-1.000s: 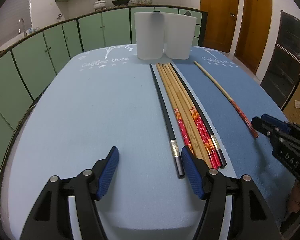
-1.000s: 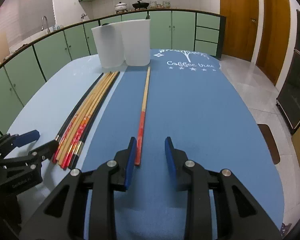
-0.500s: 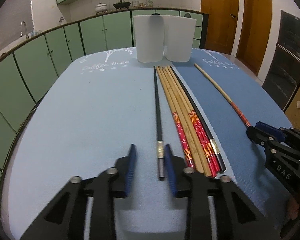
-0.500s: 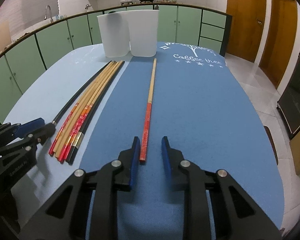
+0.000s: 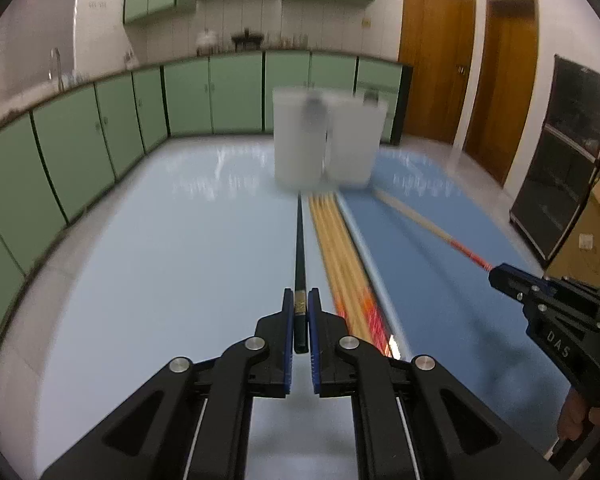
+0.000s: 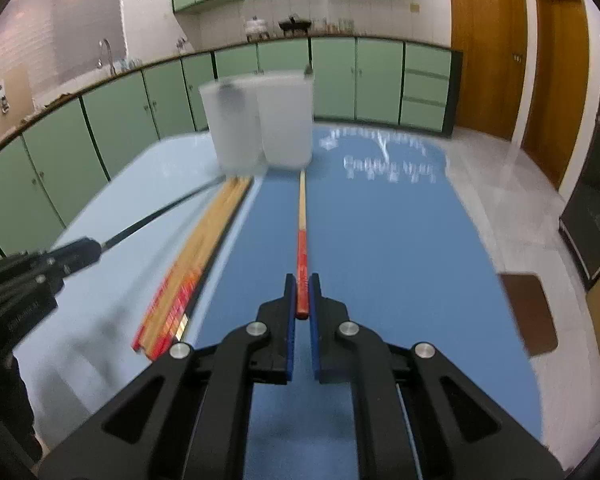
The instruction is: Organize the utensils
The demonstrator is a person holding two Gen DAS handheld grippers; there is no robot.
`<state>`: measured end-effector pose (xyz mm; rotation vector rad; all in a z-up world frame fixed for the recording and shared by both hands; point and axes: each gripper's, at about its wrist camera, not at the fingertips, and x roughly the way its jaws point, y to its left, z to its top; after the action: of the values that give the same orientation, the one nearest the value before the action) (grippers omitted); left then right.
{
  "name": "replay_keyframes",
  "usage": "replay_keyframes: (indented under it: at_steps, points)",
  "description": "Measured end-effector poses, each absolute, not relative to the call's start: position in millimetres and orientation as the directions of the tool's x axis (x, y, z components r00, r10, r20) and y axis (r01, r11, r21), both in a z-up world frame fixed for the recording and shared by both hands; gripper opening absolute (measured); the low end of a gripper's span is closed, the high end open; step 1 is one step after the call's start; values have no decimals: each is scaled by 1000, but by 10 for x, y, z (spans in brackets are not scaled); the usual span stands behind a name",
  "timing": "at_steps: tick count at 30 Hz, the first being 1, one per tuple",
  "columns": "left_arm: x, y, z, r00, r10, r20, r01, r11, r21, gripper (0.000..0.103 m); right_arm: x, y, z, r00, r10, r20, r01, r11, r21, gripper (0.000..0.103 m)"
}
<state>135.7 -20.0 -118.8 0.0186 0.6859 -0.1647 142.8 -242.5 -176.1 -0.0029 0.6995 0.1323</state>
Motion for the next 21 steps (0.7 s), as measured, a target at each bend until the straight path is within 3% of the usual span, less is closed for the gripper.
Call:
replay_keyframes:
  at_steps: [11,17,21]
  points:
    - [1466,-84,-180,876,-172,-451,177,984,-31,7,1482,-2580,-878,851,149,-504,-148,988,43,5]
    - [1751,-42,33,866,-224,-448,216,974,-68,5,1732,-2668,-498,848,179,-499,-172,983,60,5]
    - [1818,14,-159,833,-232,-503,215,972,-93,5,1689,-2706,-479,846,176,-503,-157,984,81,5]
